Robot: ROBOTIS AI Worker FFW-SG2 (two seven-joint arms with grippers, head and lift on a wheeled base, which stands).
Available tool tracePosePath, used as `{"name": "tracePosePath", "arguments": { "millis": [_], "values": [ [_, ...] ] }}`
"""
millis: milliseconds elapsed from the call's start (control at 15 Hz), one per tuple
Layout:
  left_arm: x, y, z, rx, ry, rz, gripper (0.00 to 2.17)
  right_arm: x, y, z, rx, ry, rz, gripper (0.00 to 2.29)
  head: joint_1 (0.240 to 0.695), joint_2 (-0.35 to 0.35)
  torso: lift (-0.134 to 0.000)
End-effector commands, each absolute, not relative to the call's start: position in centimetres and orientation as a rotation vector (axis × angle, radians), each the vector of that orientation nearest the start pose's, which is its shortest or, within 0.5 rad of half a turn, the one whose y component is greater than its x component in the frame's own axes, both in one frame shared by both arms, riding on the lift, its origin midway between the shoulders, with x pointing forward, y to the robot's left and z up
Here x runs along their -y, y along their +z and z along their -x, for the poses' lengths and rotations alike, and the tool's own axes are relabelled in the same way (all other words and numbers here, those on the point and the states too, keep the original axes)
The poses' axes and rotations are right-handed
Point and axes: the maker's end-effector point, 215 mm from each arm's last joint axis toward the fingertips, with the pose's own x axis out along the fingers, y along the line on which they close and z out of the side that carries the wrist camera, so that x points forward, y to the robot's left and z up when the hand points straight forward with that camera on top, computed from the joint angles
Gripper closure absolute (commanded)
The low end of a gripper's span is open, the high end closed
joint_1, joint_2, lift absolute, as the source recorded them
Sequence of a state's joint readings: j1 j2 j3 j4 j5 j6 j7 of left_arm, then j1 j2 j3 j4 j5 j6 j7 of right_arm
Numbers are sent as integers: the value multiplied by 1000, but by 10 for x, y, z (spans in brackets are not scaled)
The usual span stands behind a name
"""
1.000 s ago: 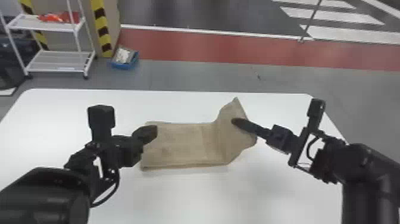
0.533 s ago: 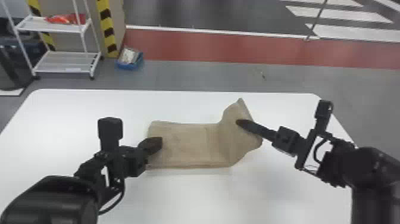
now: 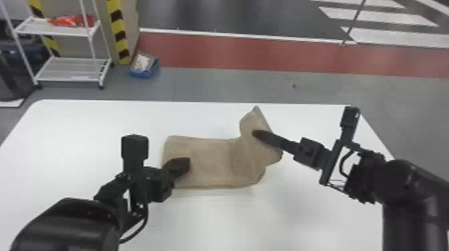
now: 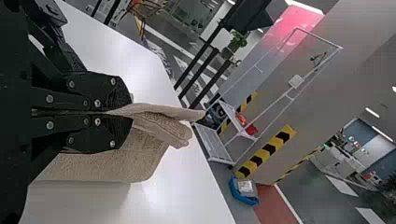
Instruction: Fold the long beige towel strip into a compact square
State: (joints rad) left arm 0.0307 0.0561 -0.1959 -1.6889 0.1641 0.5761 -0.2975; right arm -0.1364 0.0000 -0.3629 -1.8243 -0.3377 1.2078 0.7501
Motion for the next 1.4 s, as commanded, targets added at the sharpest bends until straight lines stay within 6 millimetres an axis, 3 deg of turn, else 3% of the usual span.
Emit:
{"name": "tracePosePath", "arguments": {
  "millis": [0,267,800,1000,1067,1200,1333],
  "values": [
    [-53,-455,-516,-500,-530,139,1922,162,-354,-525,-565,652,-655,1207,695,-131,-124],
    [-43,-457,-513,-504,-541,144,1919,134,-377,-526,-592,686,-629,1207,695,-112,-124],
    [-33,-466,-507,-524,-551,153,1919,102,-366,-524,-577,782,-702,1207,695,-85,-124],
    [-30,-466,-507,-524,-555,152,1919,100,-381,-528,-609,773,-729,1207,695,-76,-124],
    [-28,-465,-506,-523,-558,151,1922,100,-387,-527,-622,769,-738,1143,695,-76,-124],
    [-28,-467,-505,-526,-558,151,1919,97,-394,-528,-643,769,-762,235,695,-77,-124],
    [-28,-468,-505,-529,-556,151,1922,93,-390,-528,-658,810,-851,49,695,-76,-124]
  ]
}}
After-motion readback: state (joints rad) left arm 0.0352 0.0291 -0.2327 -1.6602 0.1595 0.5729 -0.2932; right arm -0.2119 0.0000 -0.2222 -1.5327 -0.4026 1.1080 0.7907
